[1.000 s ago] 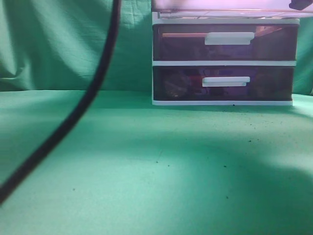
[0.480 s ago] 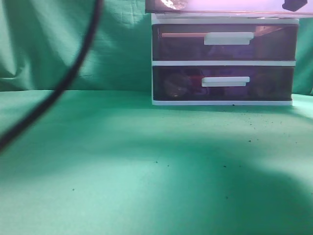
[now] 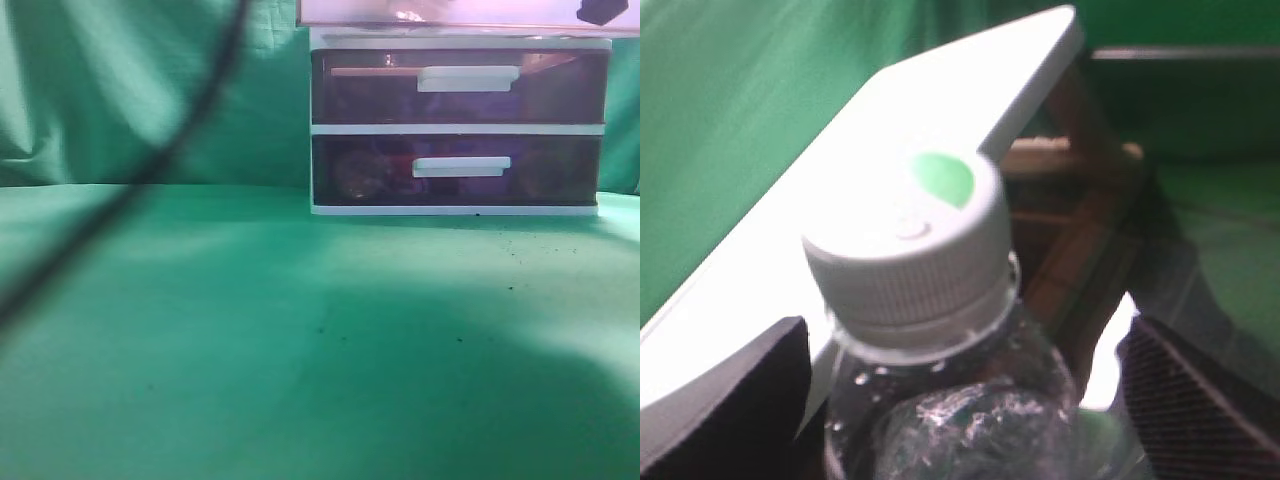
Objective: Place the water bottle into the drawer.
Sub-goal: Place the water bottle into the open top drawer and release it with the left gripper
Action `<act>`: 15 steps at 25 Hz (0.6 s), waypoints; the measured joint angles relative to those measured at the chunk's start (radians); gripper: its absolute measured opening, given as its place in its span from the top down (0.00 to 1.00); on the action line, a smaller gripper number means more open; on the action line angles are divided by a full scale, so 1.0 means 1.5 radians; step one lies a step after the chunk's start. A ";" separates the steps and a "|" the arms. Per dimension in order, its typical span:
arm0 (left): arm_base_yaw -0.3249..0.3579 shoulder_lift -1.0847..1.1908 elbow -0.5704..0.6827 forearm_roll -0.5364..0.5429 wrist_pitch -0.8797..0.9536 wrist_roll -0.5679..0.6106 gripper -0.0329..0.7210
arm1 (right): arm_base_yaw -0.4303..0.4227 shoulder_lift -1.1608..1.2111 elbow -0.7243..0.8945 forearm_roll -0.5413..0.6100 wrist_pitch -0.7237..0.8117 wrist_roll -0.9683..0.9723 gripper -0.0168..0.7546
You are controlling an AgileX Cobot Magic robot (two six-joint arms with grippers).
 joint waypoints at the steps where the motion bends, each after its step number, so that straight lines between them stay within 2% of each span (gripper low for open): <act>1: -0.007 0.000 0.000 -0.005 -0.017 -0.002 0.21 | 0.000 0.000 0.000 0.001 0.000 0.000 0.88; 4: -0.017 0.009 0.000 -0.021 -0.061 0.000 0.21 | 0.000 0.000 0.000 0.003 0.003 0.002 0.88; 6: -0.017 0.015 0.000 -0.030 -0.085 -0.001 0.30 | 0.000 -0.001 0.000 0.008 0.004 0.002 0.88; 15: -0.003 0.039 0.000 -0.053 -0.206 -0.108 0.29 | 0.000 -0.005 0.000 0.040 0.010 0.003 0.88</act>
